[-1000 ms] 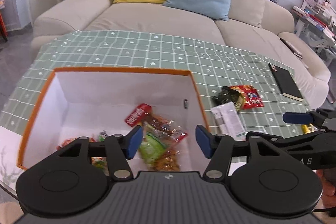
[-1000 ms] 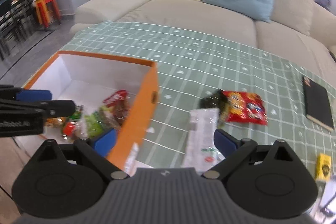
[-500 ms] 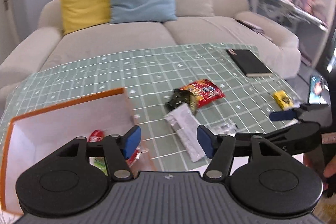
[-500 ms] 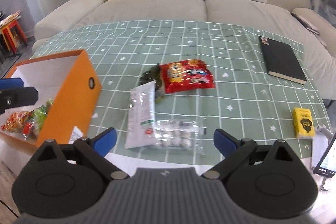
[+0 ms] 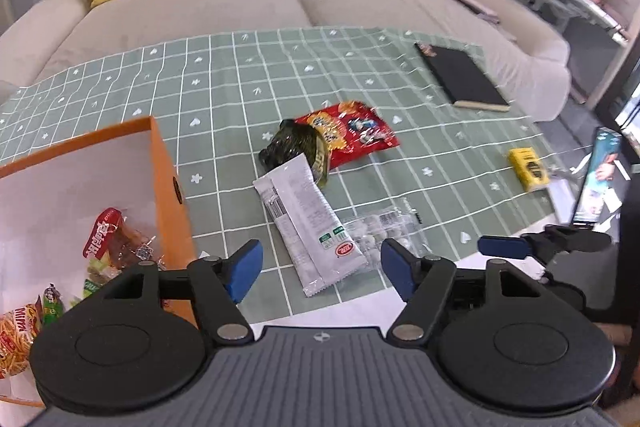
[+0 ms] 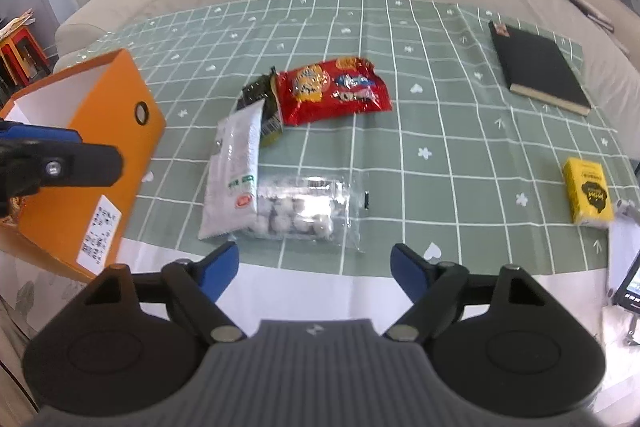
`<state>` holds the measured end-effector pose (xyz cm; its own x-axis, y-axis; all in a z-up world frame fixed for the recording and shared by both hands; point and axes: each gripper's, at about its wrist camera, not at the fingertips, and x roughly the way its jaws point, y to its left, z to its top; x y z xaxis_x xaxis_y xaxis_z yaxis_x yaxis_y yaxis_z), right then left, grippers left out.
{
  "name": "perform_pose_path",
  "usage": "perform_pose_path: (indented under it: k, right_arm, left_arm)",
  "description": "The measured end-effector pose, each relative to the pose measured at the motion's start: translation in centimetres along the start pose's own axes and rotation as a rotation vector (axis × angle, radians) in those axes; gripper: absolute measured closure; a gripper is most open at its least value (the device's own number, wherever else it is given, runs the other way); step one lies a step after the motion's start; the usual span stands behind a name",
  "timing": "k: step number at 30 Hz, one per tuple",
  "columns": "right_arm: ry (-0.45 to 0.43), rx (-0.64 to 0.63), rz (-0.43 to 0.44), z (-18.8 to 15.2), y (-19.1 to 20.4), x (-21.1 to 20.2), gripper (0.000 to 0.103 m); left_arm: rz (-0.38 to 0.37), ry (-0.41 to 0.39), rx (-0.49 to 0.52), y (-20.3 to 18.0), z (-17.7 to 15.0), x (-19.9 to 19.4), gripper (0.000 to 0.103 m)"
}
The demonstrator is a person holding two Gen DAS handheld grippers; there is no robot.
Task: Organize snacks
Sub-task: 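Move both tools back down toward the white bar and clear ball pack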
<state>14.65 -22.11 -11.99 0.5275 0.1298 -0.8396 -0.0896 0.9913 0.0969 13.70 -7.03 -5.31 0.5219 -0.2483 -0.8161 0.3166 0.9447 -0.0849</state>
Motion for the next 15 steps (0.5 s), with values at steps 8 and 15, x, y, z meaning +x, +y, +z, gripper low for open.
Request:
perform_pose_path:
  k: [8,15]
  right_arm:
    - [0.054,-0.019,-0.019,1.1,-0.6,3.0,0.026]
    - [0.117,-0.051,-0.045,1.1,-1.0,5.3,0.026]
  left_arm:
    - [0.044,0.085,-0.103,-0.2,1.5,5.4,0.017]
    - [0.098,0.138,-0.137,-0.1,2.2,9.7,0.017]
